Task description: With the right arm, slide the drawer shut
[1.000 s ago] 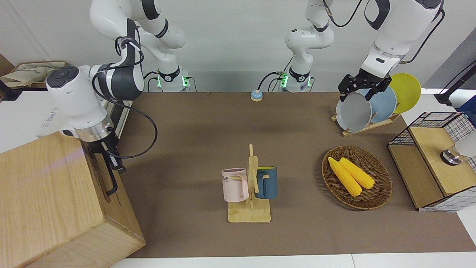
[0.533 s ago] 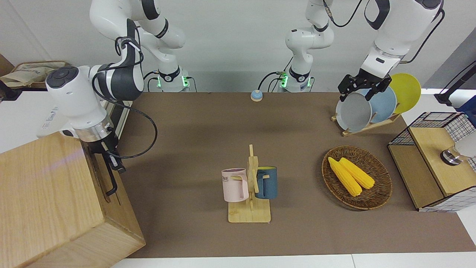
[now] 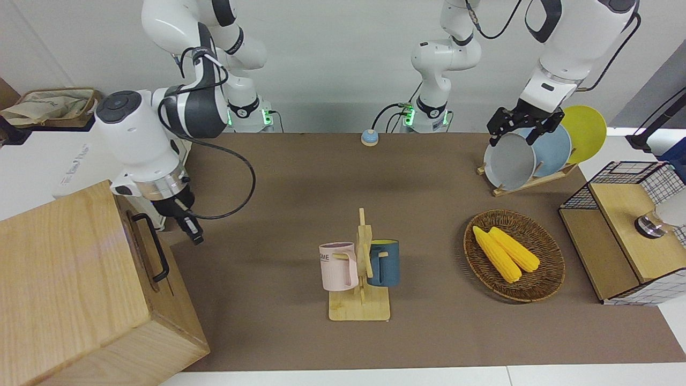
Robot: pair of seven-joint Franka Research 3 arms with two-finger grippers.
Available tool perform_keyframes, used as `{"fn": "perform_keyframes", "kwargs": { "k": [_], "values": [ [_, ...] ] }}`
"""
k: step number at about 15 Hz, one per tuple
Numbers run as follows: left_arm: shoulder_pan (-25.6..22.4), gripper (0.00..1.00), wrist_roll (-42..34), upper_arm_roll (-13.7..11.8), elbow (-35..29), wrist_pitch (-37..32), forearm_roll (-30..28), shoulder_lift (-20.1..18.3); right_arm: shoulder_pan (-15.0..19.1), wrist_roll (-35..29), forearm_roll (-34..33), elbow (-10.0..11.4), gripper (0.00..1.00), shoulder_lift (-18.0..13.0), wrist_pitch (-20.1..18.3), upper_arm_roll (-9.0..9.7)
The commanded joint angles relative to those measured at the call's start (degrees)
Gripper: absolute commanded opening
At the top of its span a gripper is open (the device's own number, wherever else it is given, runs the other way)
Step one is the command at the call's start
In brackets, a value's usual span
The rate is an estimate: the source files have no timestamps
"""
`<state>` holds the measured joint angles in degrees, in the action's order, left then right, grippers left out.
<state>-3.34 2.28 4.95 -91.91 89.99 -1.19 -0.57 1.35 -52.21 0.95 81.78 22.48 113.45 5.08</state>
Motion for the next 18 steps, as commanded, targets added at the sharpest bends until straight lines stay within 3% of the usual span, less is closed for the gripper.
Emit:
{"fn": "perform_keyframes", "kwargs": {
  "k": [1,3,5,7,9,11,15,18],
  "values": [
    [0.35,1.0,-0.43,-0.2,-0.28,-0.69,0.66,-0.58,-4.15,2.1,0.19,0.22,0.0,-2.18,-4.81,-0.95],
    [0.26,1.0,-0.43,-0.29,-0.28,-0.69,0.66,-0.58,-6.26,5.96,-0.77,0.22,0.0,-3.49,-7.7,-1.3],
    [0.35,1.0,-0.43,-0.29,-0.28,-0.69,0.66,-0.58,-8.54,10.26,-0.86,0.39,0.0,-4.98,-11.21,-3.05],
    [0.26,1.0,-0.43,-0.29,-0.28,-0.69,0.66,-0.66,-10.13,13.96,-0.77,2.49,0.0,-7.79,-13.42,-4.72],
    [0.26,1.0,-0.43,-0.29,-0.28,-0.78,0.66,-0.58,-10.22,17.56,-0.86,5.65,0.0,-11.04,-14.74,-4.99],
    [0.26,1.0,-0.43,-0.2,-0.28,-0.78,0.66,-0.58,-10.4,22.39,-0.86,7.42,0.0,-13.59,-17.46,-6.13],
    [0.26,1.0,-0.43,-0.29,-0.28,-0.69,0.66,-0.58,-11.89,30.3,-0.95,11.98,0.0,-18.43,-18.7,-9.03],
    [0.35,1.0,-0.43,-0.2,-0.28,-0.69,0.66,-0.58,-11.9,38.74,-1.65,13.31,0.0,-20.11,-20.89,-10.53]
  ]
}}
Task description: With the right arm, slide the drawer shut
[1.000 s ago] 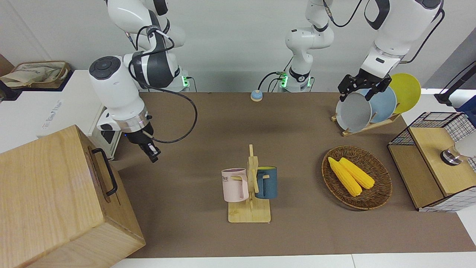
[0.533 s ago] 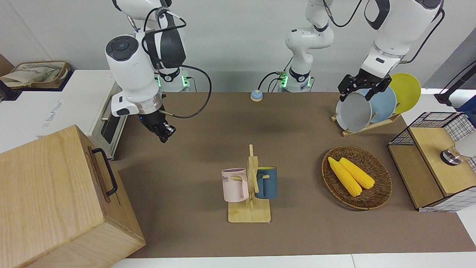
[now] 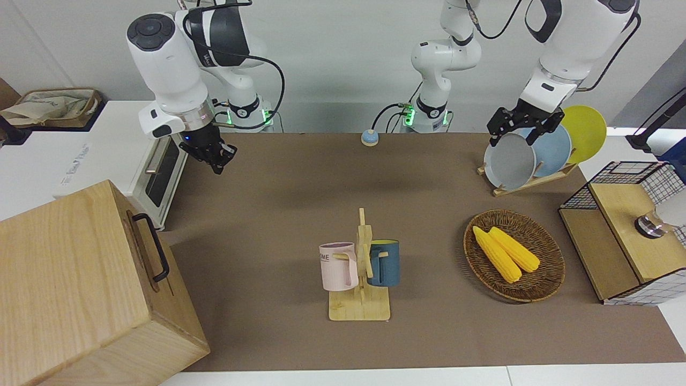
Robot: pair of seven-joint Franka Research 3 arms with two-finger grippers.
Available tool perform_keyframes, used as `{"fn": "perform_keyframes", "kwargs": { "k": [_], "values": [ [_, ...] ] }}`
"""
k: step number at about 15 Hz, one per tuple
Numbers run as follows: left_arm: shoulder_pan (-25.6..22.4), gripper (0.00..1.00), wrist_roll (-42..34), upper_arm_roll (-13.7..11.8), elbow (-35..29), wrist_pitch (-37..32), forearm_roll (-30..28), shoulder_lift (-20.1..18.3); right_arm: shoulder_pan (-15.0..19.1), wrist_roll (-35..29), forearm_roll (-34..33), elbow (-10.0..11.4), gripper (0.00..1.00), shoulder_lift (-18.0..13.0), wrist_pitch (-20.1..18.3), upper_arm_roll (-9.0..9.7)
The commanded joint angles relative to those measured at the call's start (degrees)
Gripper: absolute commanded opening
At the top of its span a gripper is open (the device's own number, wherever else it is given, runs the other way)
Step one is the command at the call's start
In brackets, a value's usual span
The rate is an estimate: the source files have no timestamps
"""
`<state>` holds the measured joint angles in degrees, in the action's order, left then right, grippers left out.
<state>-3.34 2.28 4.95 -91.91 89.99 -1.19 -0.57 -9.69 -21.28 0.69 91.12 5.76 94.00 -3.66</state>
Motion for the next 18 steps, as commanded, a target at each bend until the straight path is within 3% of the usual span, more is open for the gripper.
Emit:
{"fn": "perform_keyframes", "kwargs": {
  "k": [1,2,4,8,9,10,12,18],
  "values": [
    [0.35,1.0,-0.43,-0.29,-0.28,-0.69,0.66,-0.66,-0.95,9.57,-2.52,3.97,0.0,-3.39,-1.97,-1.87],
    [0.26,1.0,-0.43,-0.29,-0.28,-0.69,0.66,-0.58,-0.86,12.11,-3.66,4.23,0.0,-3.65,-1.98,-1.87],
    [0.35,1.0,-0.43,-0.29,-0.28,-0.78,0.66,-0.58,-0.68,22.29,-4.11,4.5,0.0,-3.83,-1.19,-3.71],
    [0.35,1.0,-0.43,-0.29,-0.28,-0.69,0.66,-0.58,-0.95,23.3,-3.85,3.89,0.037,-3.83,-0.66,-4.25],
    [0.26,1.0,-0.43,-0.29,-0.28,-0.78,0.66,-0.58,-0.95,22.86,-3.24,3.8,0.16,-3.74,-0.57,-4.25],
    [0.26,1.0,-0.43,-0.29,-0.28,-0.69,0.66,-0.58,-0.77,22.08,-2.97,3.28,0.354,-3.66,0.04,-4.25],
    [0.35,1.0,-0.43,-0.29,-0.28,-0.78,0.66,-0.58,-0.6,20.5,-2.01,3.01,0.949,-3.65,0.13,-4.25],
    [0.35,1.0,-0.43,-0.29,-0.28,-0.69,0.66,-0.58,-0.95,20.92,-1.3,2.65,0.987,-5.23,-0.75,-5.56]
  ]
}}
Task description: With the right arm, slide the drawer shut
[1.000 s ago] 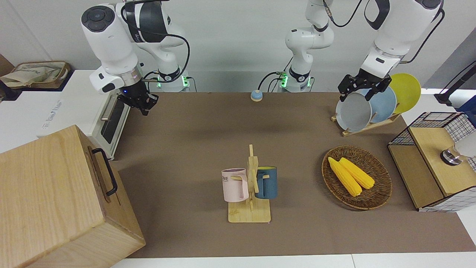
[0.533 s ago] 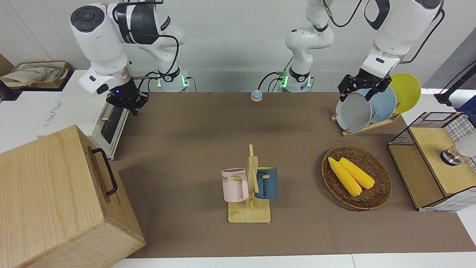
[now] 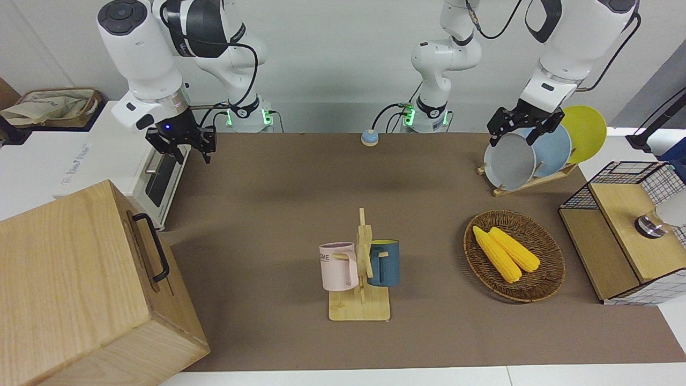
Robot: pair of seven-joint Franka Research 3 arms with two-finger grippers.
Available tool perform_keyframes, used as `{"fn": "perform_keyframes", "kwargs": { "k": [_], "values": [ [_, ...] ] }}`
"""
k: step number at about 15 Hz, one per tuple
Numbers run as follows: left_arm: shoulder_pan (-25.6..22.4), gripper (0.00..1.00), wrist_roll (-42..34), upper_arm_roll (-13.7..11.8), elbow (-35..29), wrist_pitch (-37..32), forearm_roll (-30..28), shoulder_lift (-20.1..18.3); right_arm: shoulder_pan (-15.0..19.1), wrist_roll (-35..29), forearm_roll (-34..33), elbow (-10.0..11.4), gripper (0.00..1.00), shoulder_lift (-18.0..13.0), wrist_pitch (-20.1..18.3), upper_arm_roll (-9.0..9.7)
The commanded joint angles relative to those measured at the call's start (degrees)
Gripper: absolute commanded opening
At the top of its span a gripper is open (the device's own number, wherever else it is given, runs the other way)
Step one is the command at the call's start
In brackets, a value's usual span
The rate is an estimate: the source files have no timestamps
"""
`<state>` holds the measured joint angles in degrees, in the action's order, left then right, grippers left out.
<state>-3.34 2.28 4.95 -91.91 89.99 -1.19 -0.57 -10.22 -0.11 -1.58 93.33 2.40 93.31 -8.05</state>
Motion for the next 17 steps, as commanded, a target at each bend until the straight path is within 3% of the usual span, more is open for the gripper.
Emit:
{"fn": "perform_keyframes", "kwargs": {
  "k": [1,5,11,15,17],
  "values": [
    [0.26,1.0,-0.43,-0.2,-0.28,-0.69,0.66,-0.66,0.02,-0.15,0.96,0.88,0.987,-2.83,-0.24,-1.18],
    [0.26,1.0,-0.43,-0.29,-0.28,-0.69,0.66,-0.58,0.81,-0.24,1.14,1.94,0.985,-5.38,-3.04,-0.92],
    [0.26,1.0,-0.43,-0.29,-0.28,-0.69,0.66,-0.58,-0.07,-1.64,0.79,0.36,0.987,-5.21,-5.33,-0.3],
    [0.26,1.0,-0.43,-0.29,-0.28,-0.78,0.66,-0.58,-1.56,-1.21,0.52,-5.08,0.987,-2.58,-8.14,-0.13],
    [0.35,1.0,-0.43,-0.29,-0.28,-0.78,0.66,-0.58,-1.56,-1.12,0.26,-5.0,0.987,-2.49,-8.41,-0.22]
  ]
}}
